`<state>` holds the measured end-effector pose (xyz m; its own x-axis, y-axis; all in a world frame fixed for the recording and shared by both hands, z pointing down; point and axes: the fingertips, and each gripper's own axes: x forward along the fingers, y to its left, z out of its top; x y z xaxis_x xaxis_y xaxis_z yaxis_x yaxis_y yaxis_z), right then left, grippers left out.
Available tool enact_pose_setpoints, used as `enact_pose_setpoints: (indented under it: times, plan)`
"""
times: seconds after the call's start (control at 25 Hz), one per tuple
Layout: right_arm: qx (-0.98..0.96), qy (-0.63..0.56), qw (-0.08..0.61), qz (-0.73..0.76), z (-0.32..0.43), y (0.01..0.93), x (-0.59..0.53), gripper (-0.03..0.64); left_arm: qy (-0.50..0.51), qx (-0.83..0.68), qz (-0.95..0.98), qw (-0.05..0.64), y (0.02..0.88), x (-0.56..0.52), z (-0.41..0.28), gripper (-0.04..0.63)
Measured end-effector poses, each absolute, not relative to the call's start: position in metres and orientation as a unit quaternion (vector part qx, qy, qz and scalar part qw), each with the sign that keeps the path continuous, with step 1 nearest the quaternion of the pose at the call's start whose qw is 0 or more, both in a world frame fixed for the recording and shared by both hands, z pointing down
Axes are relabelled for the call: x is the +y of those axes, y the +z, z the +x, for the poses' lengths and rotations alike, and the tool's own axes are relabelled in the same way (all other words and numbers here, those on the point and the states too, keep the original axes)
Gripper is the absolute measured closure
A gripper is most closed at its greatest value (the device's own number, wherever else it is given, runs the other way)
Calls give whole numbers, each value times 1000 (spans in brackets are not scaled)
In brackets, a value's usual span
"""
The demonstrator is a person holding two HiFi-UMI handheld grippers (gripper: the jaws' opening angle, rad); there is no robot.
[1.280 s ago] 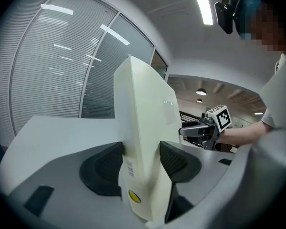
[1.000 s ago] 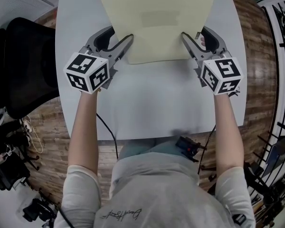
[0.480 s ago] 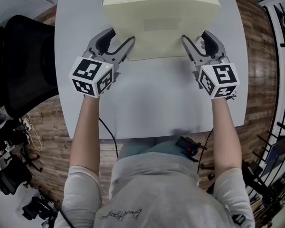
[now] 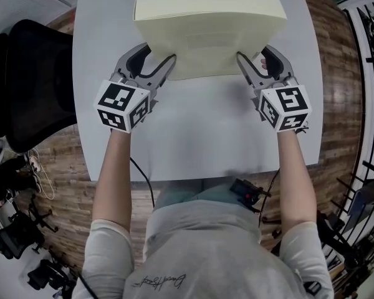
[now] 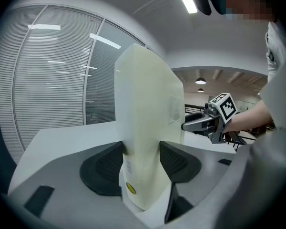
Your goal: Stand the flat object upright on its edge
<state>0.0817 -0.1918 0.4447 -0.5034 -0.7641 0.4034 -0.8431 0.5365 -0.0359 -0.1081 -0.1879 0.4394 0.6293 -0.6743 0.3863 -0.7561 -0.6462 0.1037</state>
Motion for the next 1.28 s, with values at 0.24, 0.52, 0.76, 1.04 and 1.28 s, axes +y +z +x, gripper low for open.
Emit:
enact_pose_setpoints:
  times: [0.24, 0.52, 0.76, 1.04, 1.28]
  plan:
    - [-859, 113, 179, 466, 83, 445, -180, 357, 169, -402, 892, 121, 439, -177, -107, 342]
    - [-858, 113, 188, 464, 82, 449, -171, 364, 179, -405, 889, 114, 442, -167, -108, 342]
    - [-859, 112, 193, 460, 85, 449, -165, 365, 185, -407, 888, 113, 443, -159, -105, 345]
    - [-860, 114, 194, 457, 87, 452, -162, 367, 187, -405, 887, 115, 445, -156, -104, 345]
    - [-859, 118, 193, 458, 86, 453, -164, 368, 182, -406, 887, 122, 446, -159, -106, 345]
